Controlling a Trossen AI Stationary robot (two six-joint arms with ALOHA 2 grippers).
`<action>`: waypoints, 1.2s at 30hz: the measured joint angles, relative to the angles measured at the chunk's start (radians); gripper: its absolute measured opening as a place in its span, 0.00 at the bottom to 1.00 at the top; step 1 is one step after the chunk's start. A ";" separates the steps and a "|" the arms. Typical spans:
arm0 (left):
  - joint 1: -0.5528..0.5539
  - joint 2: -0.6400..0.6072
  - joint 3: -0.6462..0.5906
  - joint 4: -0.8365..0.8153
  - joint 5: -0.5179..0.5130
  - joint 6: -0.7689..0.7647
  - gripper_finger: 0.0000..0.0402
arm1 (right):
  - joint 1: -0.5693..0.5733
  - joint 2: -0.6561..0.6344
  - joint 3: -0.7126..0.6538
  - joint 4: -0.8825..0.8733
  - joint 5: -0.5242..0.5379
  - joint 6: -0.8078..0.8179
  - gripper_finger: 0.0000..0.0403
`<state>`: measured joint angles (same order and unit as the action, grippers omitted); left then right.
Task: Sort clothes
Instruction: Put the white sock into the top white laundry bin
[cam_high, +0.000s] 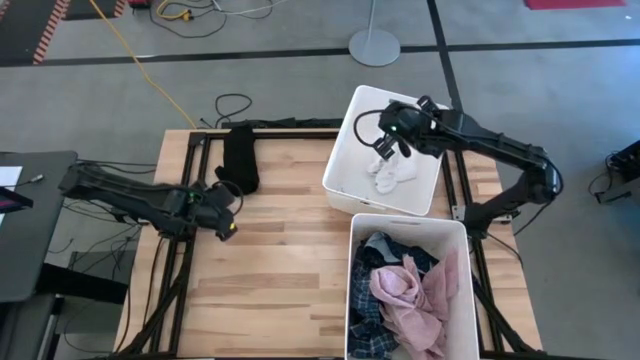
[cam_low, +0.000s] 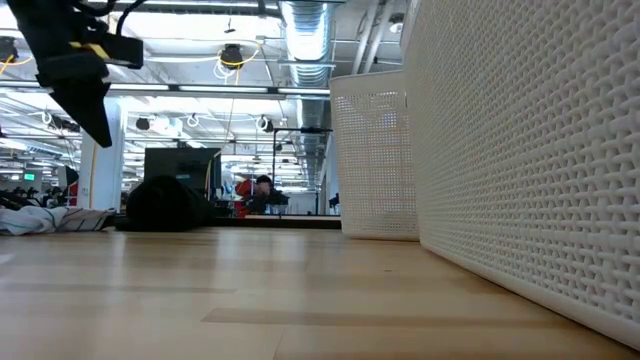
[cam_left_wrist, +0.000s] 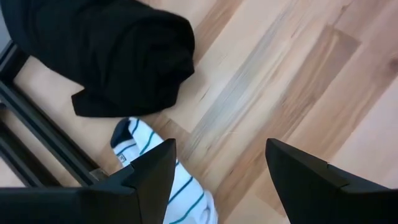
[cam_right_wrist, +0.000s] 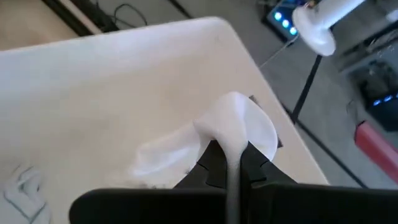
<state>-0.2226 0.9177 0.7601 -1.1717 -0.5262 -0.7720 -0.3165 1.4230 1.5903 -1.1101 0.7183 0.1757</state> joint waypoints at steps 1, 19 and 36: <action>0.000 0.010 0.000 0.000 0.000 -0.008 0.61 | -0.008 0.003 -0.006 0.007 -0.020 0.000 0.03; 0.004 0.098 -0.125 0.038 0.094 -0.225 0.60 | -0.102 0.019 -0.165 0.177 -0.221 -0.090 0.04; 0.223 0.318 -0.127 0.038 0.024 -0.149 0.60 | -0.125 0.018 -0.173 0.183 -0.284 -0.087 0.07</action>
<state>0.0007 1.2355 0.6334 -1.1339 -0.5018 -0.9210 -0.4419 1.4406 1.4178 -0.9270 0.4347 0.0887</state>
